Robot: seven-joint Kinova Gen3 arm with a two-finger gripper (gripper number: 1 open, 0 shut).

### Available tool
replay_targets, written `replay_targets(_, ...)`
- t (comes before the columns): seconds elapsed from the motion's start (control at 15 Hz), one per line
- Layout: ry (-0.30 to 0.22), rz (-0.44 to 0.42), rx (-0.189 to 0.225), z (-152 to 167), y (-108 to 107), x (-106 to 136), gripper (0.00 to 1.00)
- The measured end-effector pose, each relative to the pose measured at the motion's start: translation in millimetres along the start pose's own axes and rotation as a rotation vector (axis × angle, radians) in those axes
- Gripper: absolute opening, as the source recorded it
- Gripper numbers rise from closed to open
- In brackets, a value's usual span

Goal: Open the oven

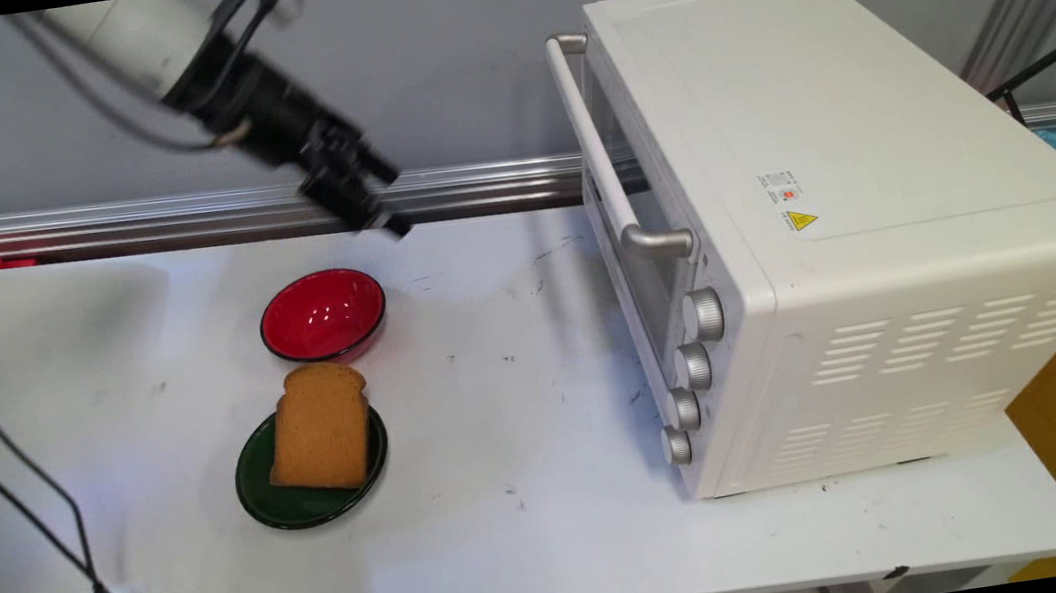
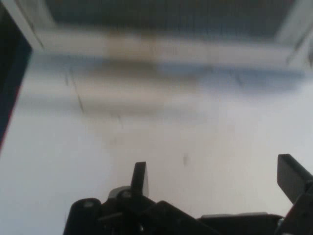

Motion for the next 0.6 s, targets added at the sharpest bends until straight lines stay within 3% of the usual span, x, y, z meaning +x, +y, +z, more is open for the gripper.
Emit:
replay_targets(0.4, 0.148, -0.019, -0.032, -3.2, -13.1, 65.0, 1.00)
replay_targets(0.6, 0.181, -0.003, -0.053, -2.0, -15.2, 81.9, 1.00)
